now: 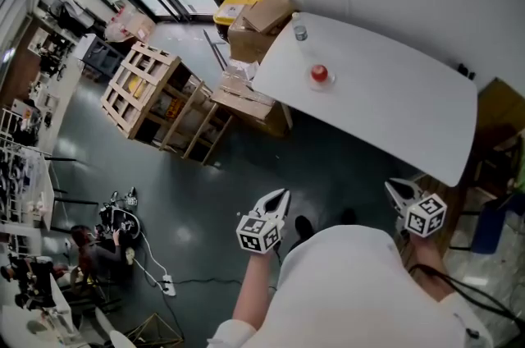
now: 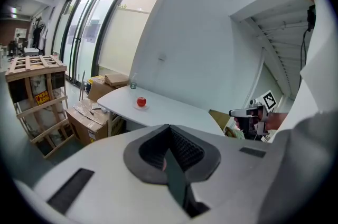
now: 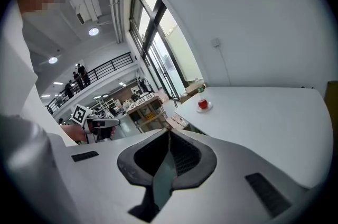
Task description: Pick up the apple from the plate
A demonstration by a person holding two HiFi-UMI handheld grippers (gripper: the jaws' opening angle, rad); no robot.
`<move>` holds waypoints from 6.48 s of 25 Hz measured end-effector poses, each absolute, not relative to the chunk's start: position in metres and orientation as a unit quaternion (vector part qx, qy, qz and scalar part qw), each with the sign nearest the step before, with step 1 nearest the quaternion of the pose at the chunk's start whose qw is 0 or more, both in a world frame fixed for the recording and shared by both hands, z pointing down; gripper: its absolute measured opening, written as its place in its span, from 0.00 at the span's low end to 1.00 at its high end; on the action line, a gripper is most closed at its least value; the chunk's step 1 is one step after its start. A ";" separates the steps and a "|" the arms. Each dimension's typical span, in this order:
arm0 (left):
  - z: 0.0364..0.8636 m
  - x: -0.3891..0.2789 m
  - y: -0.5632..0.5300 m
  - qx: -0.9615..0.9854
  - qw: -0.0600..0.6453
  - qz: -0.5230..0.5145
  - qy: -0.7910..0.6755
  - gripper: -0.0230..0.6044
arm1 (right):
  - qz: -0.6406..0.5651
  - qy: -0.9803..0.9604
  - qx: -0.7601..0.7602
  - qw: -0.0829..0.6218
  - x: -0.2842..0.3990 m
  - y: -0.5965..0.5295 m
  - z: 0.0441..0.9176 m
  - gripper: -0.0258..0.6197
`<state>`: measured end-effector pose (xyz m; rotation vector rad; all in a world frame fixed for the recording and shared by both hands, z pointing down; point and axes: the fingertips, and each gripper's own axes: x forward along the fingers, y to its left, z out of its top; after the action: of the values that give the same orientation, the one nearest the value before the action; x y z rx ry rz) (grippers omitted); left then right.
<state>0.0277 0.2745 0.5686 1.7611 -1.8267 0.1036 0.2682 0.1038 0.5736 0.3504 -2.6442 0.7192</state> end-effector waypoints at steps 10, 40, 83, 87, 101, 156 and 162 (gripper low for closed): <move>0.577 0.046 0.269 0.632 0.301 0.016 -0.714 0.04 | 0.249 -0.942 0.101 0.202 0.286 0.087 0.582 0.10; 0.589 0.003 0.178 0.673 0.307 0.001 -0.673 0.04 | 0.285 -0.925 0.154 0.198 0.266 0.024 0.589 0.10; 0.634 -0.146 0.061 0.769 0.361 0.062 -0.524 0.04 | 0.314 -0.880 0.265 0.237 0.082 -0.026 0.609 0.10; 0.626 -0.138 0.045 0.773 0.352 0.061 -0.525 0.04 | 0.319 -0.883 0.251 0.235 0.076 -0.032 0.610 0.10; 0.630 -0.135 -0.025 0.759 0.329 0.100 -0.553 0.04 | 0.340 -0.889 0.217 0.219 0.069 -0.093 0.622 0.10; 0.816 -0.153 -0.205 0.689 0.400 0.310 -0.519 0.64 | 0.422 -0.813 0.331 0.226 0.107 -0.173 0.646 0.10; 0.823 -0.155 -0.203 0.690 0.409 0.309 -0.511 0.58 | 0.421 -0.801 0.362 0.222 0.116 -0.165 0.639 0.10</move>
<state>-0.1549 -0.2029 0.8230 1.7385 -1.2875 0.7788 0.1158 -0.1648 0.6388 0.9991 -2.2134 1.1637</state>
